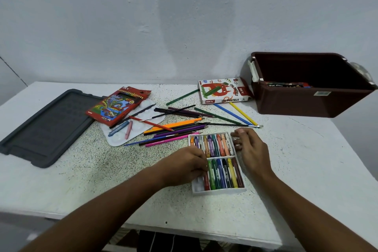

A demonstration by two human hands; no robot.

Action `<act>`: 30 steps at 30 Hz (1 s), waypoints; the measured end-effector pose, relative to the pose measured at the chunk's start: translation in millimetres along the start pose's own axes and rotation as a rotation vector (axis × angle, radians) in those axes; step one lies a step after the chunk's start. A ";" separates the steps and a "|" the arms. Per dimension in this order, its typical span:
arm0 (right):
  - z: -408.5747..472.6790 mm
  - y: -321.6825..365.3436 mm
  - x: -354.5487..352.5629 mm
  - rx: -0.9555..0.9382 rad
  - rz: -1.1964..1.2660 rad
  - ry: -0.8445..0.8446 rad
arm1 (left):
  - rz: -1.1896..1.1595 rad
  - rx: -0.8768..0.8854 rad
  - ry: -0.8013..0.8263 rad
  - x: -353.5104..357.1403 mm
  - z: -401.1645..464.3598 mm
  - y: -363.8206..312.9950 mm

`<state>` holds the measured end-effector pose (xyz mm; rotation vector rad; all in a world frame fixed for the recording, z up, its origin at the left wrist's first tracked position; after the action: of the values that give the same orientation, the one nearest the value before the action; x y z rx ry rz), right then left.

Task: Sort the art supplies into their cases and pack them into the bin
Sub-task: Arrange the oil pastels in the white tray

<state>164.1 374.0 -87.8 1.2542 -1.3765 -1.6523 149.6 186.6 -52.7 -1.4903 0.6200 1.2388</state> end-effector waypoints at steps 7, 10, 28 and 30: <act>-0.7 0.3 0.2 0.004 -0.004 0.014 | 0.026 -0.141 -0.134 -8.7 -7.6 22.8; -0.9 1.0 0.0 0.003 -0.009 0.009 | 0.103 -0.334 -0.366 -30.0 -24.4 53.8; 1.4 0.6 2.6 -0.003 -0.053 0.006 | 0.269 -1.100 -0.343 -67.0 -104.7 177.4; 1.3 0.5 2.6 -0.007 -0.056 0.009 | 0.265 -1.112 -0.325 -67.6 -102.8 177.2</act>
<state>161.9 372.0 -88.1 1.3056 -1.3405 -1.6855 12.0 21.3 -68.3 -2.0293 -0.1768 2.1663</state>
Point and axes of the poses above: each hand's wrist, its own z-axis towards the middle knuckle, its own x-axis out of the palm, y = z × x, the point moved 6 cm from there along z, towards the middle knuckle, and after that the axes turned 9 degrees about y, right-handed, at the moved point
